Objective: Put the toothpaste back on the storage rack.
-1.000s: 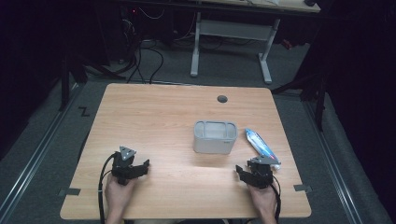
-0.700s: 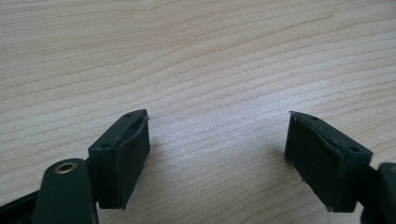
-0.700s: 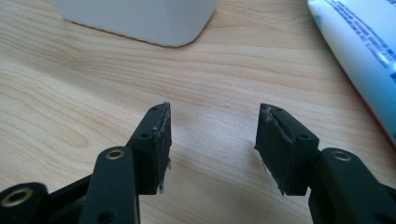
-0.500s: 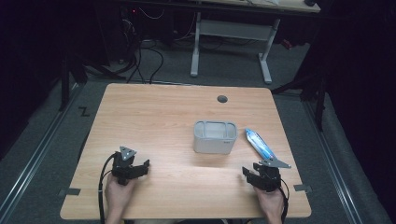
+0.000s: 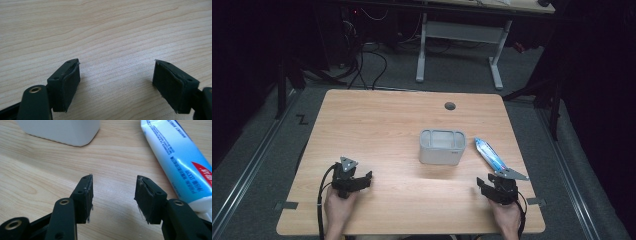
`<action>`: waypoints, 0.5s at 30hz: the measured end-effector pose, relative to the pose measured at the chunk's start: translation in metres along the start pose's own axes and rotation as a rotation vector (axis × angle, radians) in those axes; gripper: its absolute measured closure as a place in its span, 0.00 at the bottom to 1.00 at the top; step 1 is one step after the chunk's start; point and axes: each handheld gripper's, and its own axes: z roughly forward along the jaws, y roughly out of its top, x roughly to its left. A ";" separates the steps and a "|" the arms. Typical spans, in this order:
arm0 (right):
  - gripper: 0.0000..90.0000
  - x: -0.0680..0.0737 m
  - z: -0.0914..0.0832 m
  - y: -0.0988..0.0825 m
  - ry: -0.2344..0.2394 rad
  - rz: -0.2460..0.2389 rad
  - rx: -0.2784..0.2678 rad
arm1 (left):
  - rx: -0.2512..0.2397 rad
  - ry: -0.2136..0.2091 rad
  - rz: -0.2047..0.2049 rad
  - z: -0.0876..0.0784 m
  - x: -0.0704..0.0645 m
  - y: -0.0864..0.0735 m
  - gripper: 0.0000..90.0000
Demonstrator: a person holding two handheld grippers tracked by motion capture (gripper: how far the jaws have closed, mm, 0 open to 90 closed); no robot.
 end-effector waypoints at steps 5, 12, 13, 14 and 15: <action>0.55 -0.003 -0.005 0.003 -0.012 -0.004 -0.009 | 0.000 0.001 0.001 0.000 0.000 0.000 0.25; 0.54 -0.011 -0.011 0.011 -0.024 -0.001 -0.021 | -0.001 -0.001 -0.002 0.000 0.000 0.000 0.25; 0.53 -0.013 -0.011 0.013 -0.026 -0.005 -0.025 | -0.001 -0.002 -0.002 0.000 0.000 0.000 0.25; 0.53 -0.014 -0.012 0.014 -0.029 -0.004 -0.027 | -0.001 -0.002 -0.002 0.000 0.000 0.000 0.25; 0.53 -0.016 -0.012 0.016 -0.031 -0.006 -0.029 | -0.001 -0.002 -0.002 0.000 0.000 0.000 0.25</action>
